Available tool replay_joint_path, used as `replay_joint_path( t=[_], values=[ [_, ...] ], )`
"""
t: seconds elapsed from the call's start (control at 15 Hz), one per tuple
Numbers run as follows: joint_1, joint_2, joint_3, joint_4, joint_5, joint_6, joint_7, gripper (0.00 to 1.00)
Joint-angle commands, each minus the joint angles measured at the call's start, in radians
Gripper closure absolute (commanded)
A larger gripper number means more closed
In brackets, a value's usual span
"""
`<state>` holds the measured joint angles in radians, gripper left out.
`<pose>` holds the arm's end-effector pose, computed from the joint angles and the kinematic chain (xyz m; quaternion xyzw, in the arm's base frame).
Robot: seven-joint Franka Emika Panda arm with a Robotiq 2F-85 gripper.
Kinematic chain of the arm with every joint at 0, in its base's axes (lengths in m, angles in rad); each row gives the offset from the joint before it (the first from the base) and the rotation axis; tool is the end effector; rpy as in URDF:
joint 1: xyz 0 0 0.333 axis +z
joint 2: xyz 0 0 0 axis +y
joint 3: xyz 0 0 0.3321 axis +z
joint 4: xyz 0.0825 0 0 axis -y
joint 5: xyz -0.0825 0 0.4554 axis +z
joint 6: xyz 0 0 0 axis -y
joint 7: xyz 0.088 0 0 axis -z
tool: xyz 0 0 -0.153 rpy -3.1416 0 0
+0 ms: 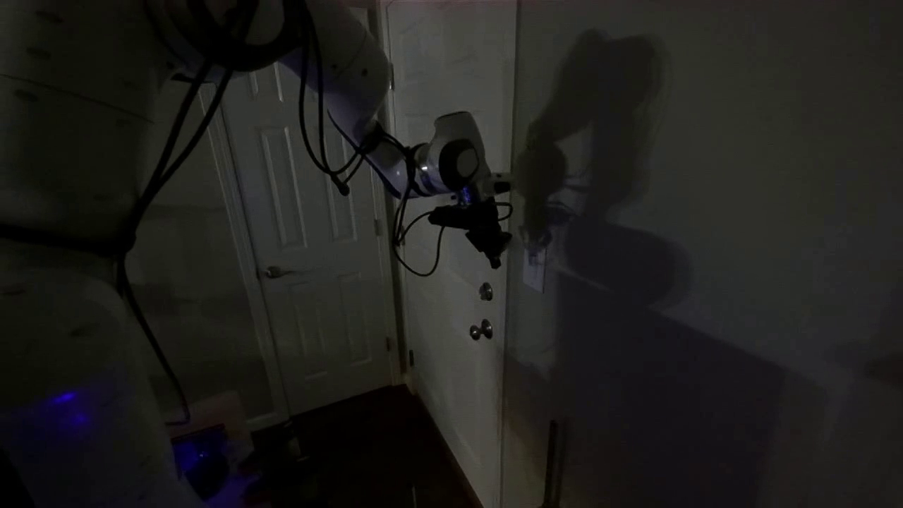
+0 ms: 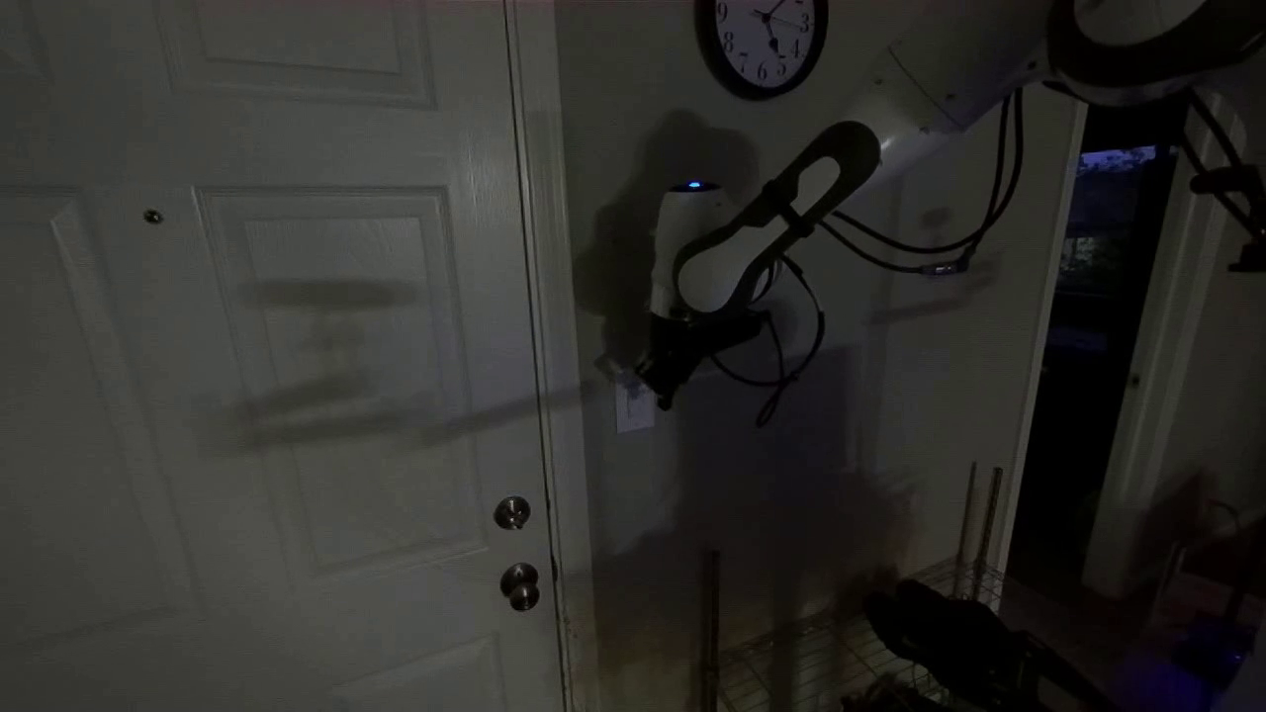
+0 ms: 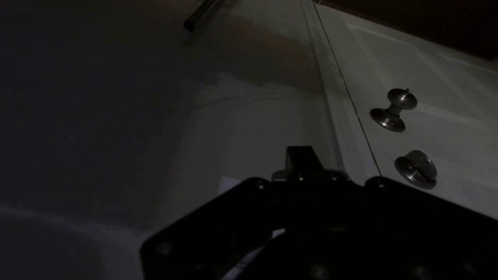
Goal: Turn on the light switch.
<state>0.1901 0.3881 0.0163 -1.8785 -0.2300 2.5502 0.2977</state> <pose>0.7171 0.1469 0.2586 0.9865 0.0393 0.1546 0.0364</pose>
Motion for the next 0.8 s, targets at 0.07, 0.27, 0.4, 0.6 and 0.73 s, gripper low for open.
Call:
replay_joint_path(
  t=[0.07, 0.27, 0.4, 0.6, 0.73],
  values=[
    [0.049, 0.058, -0.036, 0.041, -0.016, 0.058, 0.094, 0.99],
    [0.092, 0.086, -0.090, 0.064, -0.048, 0.082, 0.177, 0.99],
    [0.131, 0.105, -0.143, 0.080, -0.090, 0.105, 0.246, 0.99],
    [0.188, 0.135, -0.223, 0.106, -0.160, 0.137, 0.351, 0.99],
    [0.211, 0.153, -0.253, 0.121, -0.192, 0.143, 0.406, 0.99]
  ],
)
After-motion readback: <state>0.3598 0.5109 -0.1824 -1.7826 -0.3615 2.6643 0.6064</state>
